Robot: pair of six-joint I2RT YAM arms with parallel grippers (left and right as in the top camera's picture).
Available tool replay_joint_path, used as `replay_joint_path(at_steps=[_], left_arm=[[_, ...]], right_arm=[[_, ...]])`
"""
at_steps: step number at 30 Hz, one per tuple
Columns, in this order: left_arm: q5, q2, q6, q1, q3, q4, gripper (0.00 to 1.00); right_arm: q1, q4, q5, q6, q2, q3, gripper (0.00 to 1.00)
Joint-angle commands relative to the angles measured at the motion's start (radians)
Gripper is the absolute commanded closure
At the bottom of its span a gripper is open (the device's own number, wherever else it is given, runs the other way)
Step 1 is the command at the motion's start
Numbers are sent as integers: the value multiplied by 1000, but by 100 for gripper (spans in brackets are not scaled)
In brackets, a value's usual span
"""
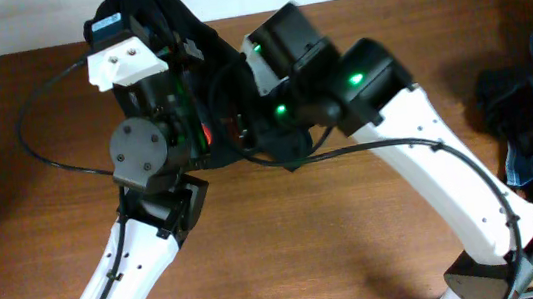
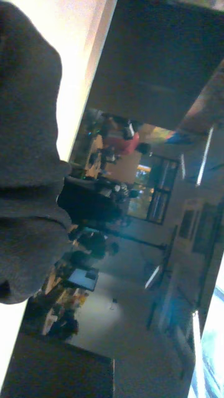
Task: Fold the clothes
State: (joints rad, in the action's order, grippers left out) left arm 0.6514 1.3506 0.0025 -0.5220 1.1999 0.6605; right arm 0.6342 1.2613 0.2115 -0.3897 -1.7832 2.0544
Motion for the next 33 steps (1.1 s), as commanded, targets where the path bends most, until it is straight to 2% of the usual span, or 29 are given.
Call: replay_joint_path(at_steps=[1,8,17,27,33], left_arm=[[-32,-7,-80,6,64,-35,99],[-47,-7,-134,6,96,-91,99],[-46,6,-139,29,97,-96,99],[-66,48,-245,113,108,-94,99],[-134,48,-335,154,116,-97,99]], right_arm=[[46,-79,-127,-180,21,-82,27],[67,-240,-145,-248,21,-158,33],[80,-250,-100,-274,27,-158,34],[145,-290,-92,-273,76,-158,35],[149,-307,-89,-274,110,-158,35]])
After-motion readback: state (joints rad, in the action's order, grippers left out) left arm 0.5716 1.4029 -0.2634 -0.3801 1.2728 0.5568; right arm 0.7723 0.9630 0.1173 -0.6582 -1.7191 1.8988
